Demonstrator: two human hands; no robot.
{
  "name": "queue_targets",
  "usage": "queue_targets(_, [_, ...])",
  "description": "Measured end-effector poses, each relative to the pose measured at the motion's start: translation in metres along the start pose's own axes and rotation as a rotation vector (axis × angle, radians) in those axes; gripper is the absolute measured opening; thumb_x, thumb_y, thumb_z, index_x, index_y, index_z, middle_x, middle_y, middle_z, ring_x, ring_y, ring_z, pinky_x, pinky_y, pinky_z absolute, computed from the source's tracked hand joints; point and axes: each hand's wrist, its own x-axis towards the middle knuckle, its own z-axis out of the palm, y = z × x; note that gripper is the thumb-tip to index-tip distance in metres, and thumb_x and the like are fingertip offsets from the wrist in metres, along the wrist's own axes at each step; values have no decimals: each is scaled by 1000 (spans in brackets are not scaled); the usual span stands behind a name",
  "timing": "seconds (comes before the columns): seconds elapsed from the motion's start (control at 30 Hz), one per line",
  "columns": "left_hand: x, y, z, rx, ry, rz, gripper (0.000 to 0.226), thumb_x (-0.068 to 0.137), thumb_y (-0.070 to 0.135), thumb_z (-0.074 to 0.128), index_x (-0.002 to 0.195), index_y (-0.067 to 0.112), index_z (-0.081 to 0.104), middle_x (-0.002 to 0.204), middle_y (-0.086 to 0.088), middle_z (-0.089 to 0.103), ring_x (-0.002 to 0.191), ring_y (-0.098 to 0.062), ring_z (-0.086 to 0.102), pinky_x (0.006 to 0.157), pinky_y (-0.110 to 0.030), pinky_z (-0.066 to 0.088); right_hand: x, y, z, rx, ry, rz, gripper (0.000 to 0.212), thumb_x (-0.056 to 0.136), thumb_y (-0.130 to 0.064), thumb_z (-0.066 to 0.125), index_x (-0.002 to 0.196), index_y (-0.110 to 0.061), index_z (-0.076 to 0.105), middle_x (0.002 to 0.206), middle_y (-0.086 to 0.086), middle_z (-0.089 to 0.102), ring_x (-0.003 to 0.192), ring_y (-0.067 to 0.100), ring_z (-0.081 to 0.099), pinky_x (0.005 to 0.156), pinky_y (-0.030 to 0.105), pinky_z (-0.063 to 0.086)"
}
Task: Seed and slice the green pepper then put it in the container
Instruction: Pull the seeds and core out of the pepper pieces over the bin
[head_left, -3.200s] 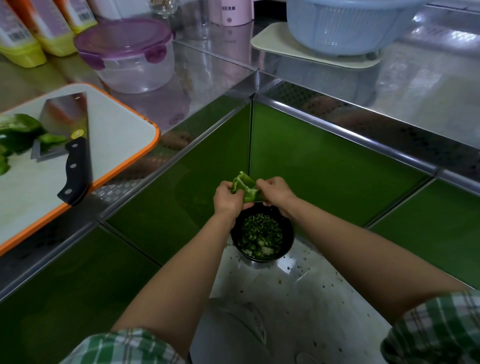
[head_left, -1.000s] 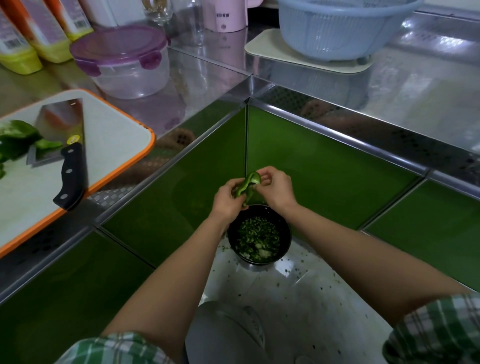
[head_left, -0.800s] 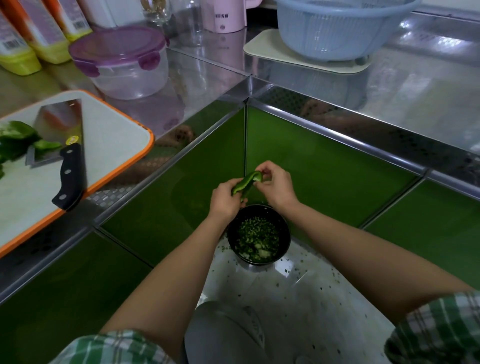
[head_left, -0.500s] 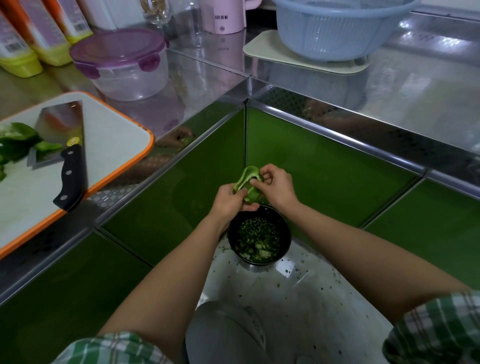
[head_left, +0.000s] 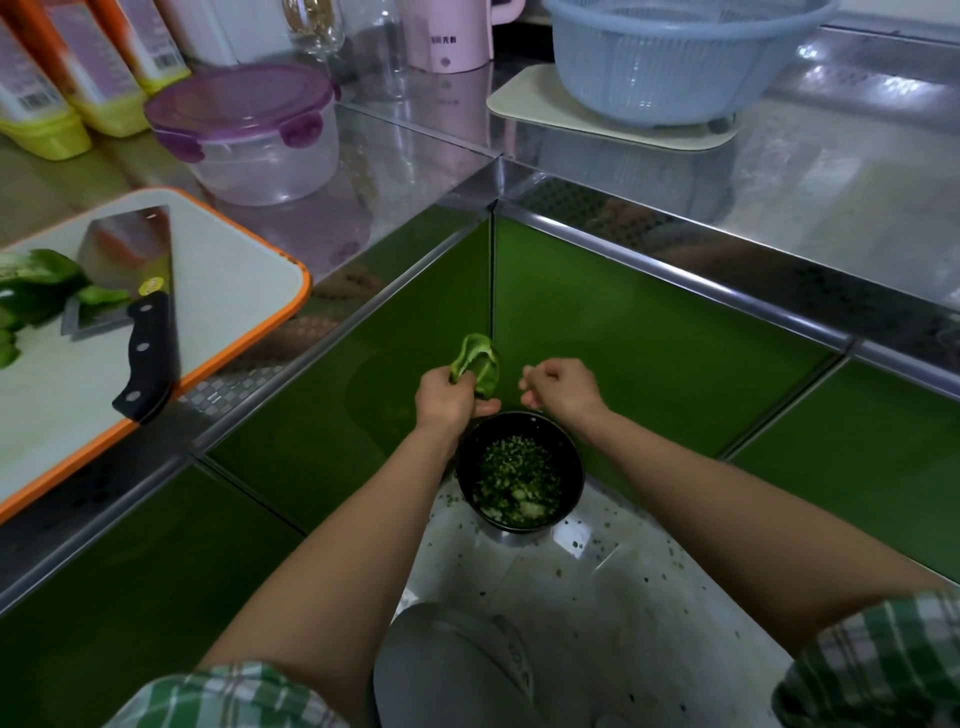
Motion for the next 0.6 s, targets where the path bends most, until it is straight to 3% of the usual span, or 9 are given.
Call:
queue_targets(0.07, [-1, 0, 0, -6, -19, -7, 12, 102, 9, 40, 108, 6, 50, 82, -14, 69, 70, -26, 71, 78, -34, 60, -3, -7, 0, 71, -50, -99, 21, 93, -31, 58, 103, -14, 64, 96, 3, 68, 91, 16, 64, 89, 36, 53])
queue_targets(0.13, [-3, 1, 1, -4, -53, -3, 14, 103, 10, 39, 111, 5, 50, 80, -17, 69, 67, -26, 71, 74, -33, 60, -2, -16, 4, 87, -110, -158, 36, 89, -31, 65, 119, -14, 56, 106, 4, 62, 98, 17, 61, 86, 34, 52])
queue_targets(0.23, [-10, 5, 2, -43, -141, -10, 16, 103, 7, 37, 110, 0, 50, 86, -26, 66, 52, -19, 68, 60, -26, 60, 1, -24, 11, 20, -51, -189, 31, 86, -12, 68, 116, -8, 58, 98, 4, 61, 89, 17, 62, 80, 34, 56])
queue_targets(0.33, [-11, 5, 0, 22, -142, 6, 22, 102, 8, 40, 110, -6, 55, 94, -30, 66, 50, -16, 67, 59, -26, 58, 4, -21, 8, 76, -82, -131, 24, 89, 1, 56, 113, -2, 60, 102, 12, 65, 95, 25, 65, 78, 32, 58])
queue_targets(0.43, [-4, 1, -5, 95, -77, 17, 20, 101, 11, 45, 106, -4, 58, 91, -28, 68, 54, -18, 66, 58, -26, 58, -2, -20, 3, 216, -259, -80, 26, 97, -2, 44, 121, -2, 54, 108, 11, 63, 97, 20, 64, 82, 27, 57])
queue_targets(0.53, [0, -2, -7, 156, -45, 36, 18, 100, 13, 49, 99, -1, 60, 84, -24, 69, 57, -23, 67, 61, -31, 60, -6, -20, 1, 165, -152, -214, 31, 96, -6, 50, 126, -11, 55, 118, 7, 60, 105, 15, 60, 88, 29, 54])
queue_targets(0.6, [0, -2, -5, 221, -47, 56, 19, 99, 14, 52, 86, 3, 61, 84, -24, 70, 61, -27, 67, 70, -39, 61, -6, -21, 2, 4, -64, -383, 24, 89, -13, 64, 113, -17, 63, 113, 1, 59, 101, 14, 58, 85, 27, 52])
